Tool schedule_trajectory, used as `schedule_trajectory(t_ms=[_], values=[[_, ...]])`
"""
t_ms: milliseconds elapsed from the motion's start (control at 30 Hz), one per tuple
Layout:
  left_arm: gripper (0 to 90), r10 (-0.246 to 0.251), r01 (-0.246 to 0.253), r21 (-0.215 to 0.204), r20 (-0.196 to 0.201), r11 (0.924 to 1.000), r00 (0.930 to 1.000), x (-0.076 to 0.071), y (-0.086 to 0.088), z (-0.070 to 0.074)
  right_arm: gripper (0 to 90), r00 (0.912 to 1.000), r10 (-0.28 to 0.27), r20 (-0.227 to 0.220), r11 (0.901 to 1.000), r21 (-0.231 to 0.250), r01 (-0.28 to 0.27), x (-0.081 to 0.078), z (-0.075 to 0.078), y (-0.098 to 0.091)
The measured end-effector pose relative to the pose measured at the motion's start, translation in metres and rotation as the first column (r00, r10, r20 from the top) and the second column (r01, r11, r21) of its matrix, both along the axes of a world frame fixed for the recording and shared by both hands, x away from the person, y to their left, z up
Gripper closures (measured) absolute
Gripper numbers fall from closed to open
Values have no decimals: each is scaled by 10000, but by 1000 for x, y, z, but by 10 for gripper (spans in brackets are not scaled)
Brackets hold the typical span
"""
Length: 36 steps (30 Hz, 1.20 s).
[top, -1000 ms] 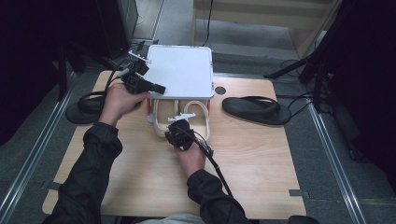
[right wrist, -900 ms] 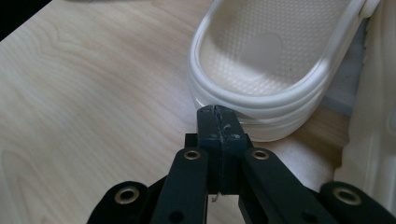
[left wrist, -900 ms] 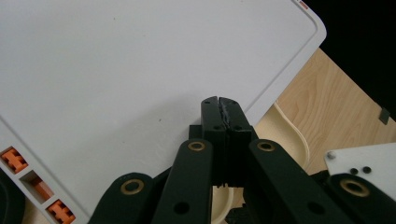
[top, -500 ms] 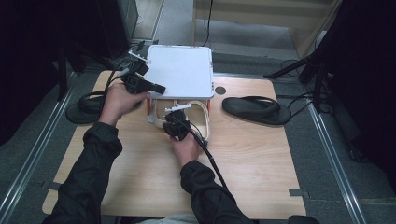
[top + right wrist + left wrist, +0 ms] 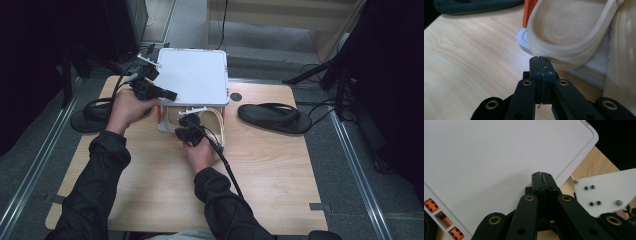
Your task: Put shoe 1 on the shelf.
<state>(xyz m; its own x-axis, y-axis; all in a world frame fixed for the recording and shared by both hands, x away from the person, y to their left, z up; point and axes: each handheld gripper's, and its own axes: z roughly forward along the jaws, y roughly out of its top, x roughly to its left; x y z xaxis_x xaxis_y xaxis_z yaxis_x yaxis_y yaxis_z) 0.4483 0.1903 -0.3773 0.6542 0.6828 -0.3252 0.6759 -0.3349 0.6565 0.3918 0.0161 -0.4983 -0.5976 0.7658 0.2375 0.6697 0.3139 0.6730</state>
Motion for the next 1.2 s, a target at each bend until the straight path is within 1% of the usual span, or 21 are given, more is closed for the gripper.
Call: schedule_trajectory(t_ms=[33, 167, 233, 333, 367, 433, 467, 500, 533, 567, 700, 733, 767, 800, 900, 1000, 1033, 1100, 1167, 1200], values=[[900, 8, -8, 6, -1, 10000, 10000, 0, 0, 0, 900, 9999, 128, 60, 9999, 38, -128, -7, 3, -6], [900, 19, -19, 52, -2, 10000, 10000, 0, 0, 0, 900, 9994, 319, 93, 9992, 250, -321, -20, 10, -20], [900, 36, -36, 37, -14, 10000, 10000, 0, 0, 0, 900, 9986, 479, 237, 9986, 204, -483, -29, 13, -29], [900, 38, -38, 33, -13, 10000, 10000, 0, 0, 0, 900, 9978, 582, 310, 9981, 188, -588, -42, 15, -43], [900, 30, -30, -27, -40, 10000, 10000, 0, 0, 0, 900, 9979, 597, 256, 9979, 247, -603, -46, 16, -48], [900, 50, -50, -51, -46, 10000, 10000, 0, 0, 0, 900, 9979, 578, 297, 9979, 269, -586, -55, 15, -59], [900, 56, -56, -49, -44, 10000, 10000, 0, 0, 0, 900, 9982, 559, 223, 9979, 316, -566, -58, 15, -63], [900, 47, -47, -32, -43, 10000, 10000, 0, 0, 0, 900, 9979, 585, 287, 9978, 303, -593, -61, 15, -69], [900, 47, -47, -32, -43, 10000, 10000, 0, 0, 0, 900, 9979, 585, 287, 9978, 303, -593, -61, 15, -69], [900, 56, -56, -60, -45, 10000, 10000, 0, 0, 0, 900, 9986, 498, 157, 9982, 313, -503, -68, 12, -78], [900, 73, -74, -58, -51, 10000, 10000, 0, 0, 0, 900, 9987, 500, 2, 9981, 350, -500, -81, 9, -97], [900, 73, -74, -58, -51, 10000, 10000, 0, 0, 0, 900, 9987, 500, 2, 9981, 350, -500, -81, 9, -97], [900, 71, -72, -63, -56, 10000, 10000, 0, 0, 0, 900, 9987, 510, -44, 9984, 238, -508, -87, 6, -109], [900, 69, -69, -57, -59, 10000, 10000, 0, 0, 0, 900, 9986, 524, -75, 9984, 212, -522, -89, 6, -113], [900, 48, -49, -61, -86, 10000, 10000, 0, 1, 0, 900, 9995, 314, -96, 9995, 45, -313, -93, 3, -130], [900, 77, -78, -40, -87, 10000, 9999, 0, 1, 0, 900, 9998, 81, -190, 10000, 60, -80, -91, 2, -141], [900, 102, -103, -62, -91, 9999, 9999, 0, 0, 0, 900, 9997, -2, -244, 10000, 80, 4, -89, 2, -143], [900, 74, -75, -63, -76, 10000, 9999, 0, 0, 0, 900, 9999, -16, -162, 9999, 109, 18, -86, 2, -144], [900, 99, -99, -16, -47, 9999, 9999, 0, -1, 0, 900, 10000, -37, 11, 10000, -29, 37, -83, 2, -142], [900, 99, -99, -16, -47, 9999, 9999, 0, -1, 0, 900, 10000, -42, -77, 10000, -43, 42, -81, 2, -141]])
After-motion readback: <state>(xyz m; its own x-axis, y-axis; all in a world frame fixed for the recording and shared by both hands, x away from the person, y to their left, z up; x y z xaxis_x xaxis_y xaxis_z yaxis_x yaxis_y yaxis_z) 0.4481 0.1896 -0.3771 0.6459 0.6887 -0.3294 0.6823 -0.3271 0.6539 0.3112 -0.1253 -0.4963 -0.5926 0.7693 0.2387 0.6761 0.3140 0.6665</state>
